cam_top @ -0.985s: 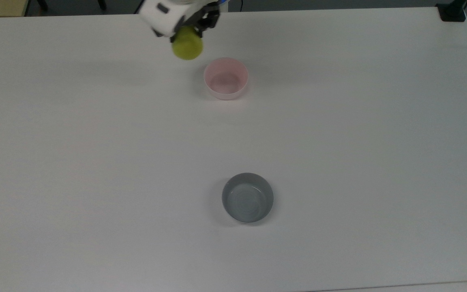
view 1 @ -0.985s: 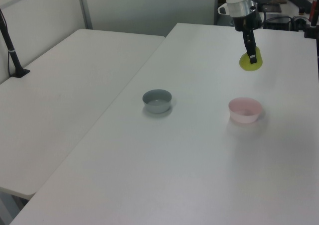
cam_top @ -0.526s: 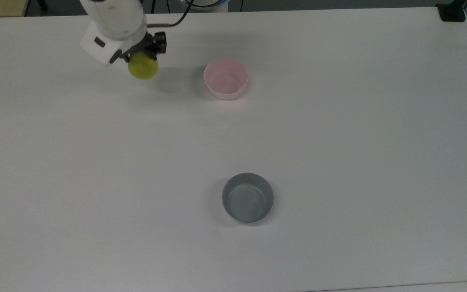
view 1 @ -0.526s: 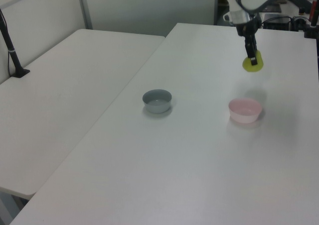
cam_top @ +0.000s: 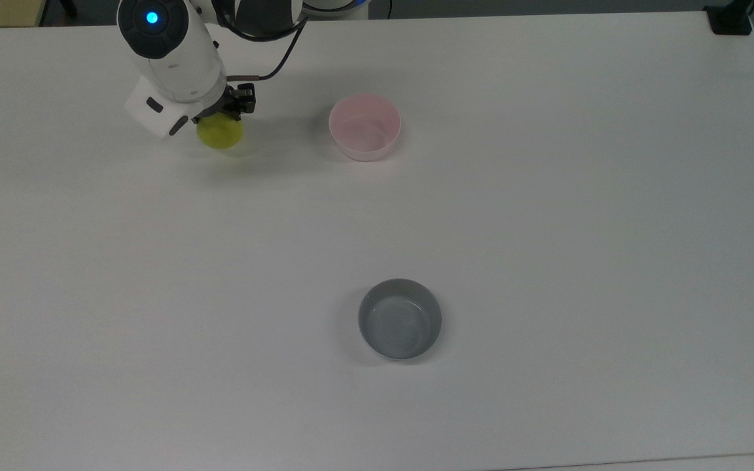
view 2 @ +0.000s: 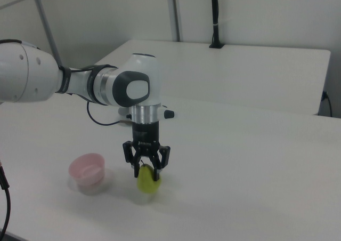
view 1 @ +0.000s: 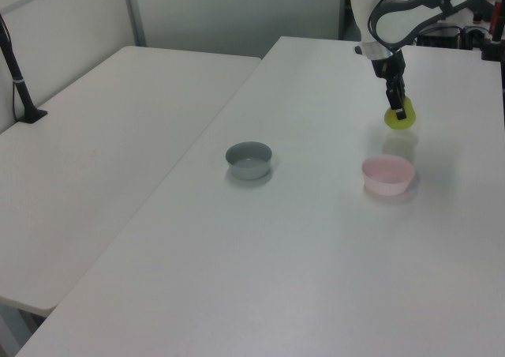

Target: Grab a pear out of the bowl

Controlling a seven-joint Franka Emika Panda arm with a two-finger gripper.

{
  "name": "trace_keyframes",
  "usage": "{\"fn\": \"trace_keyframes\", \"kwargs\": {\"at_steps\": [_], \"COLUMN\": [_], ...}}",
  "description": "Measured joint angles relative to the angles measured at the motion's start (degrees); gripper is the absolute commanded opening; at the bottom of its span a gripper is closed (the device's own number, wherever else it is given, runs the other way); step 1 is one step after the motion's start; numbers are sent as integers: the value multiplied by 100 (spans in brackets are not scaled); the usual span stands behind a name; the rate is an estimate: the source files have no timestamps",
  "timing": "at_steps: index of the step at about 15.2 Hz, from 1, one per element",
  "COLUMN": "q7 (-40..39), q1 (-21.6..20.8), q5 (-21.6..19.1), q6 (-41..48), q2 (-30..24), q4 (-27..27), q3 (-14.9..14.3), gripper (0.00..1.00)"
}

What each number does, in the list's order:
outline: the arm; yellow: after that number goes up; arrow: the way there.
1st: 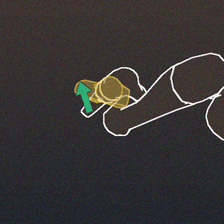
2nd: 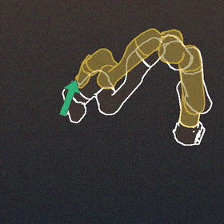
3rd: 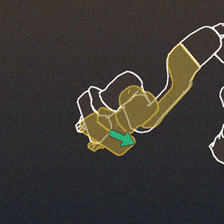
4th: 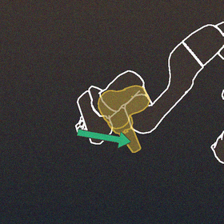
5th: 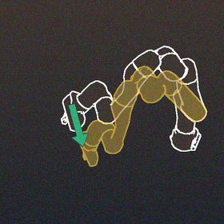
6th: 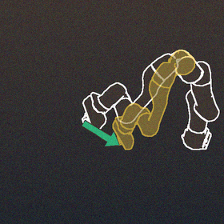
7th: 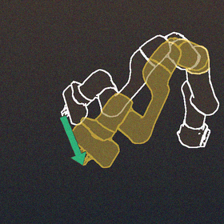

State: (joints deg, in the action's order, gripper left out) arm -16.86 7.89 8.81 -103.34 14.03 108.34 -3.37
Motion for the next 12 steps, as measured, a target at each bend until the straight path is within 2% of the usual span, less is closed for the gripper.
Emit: {"fn": "trace_keyframes", "kwargs": {"at_steps": [1, 2, 4, 5, 10, 12], "q7": [0, 0, 0, 0, 6, 91], "q1": [5, 7, 8, 11, 24, 21], "q5": [24, 37, 42, 42, 44, 44], "q6": [-35, -79, -104, -104, -104, -78], "q2": [28, 57, 96, 109, 97, 15], "q4": [0, 0, 0, 0, -56, -239], "q3": [0, 0, 0, 0, 0, 26], "gripper": [55, 61, 92, 100, 100, 100]}}
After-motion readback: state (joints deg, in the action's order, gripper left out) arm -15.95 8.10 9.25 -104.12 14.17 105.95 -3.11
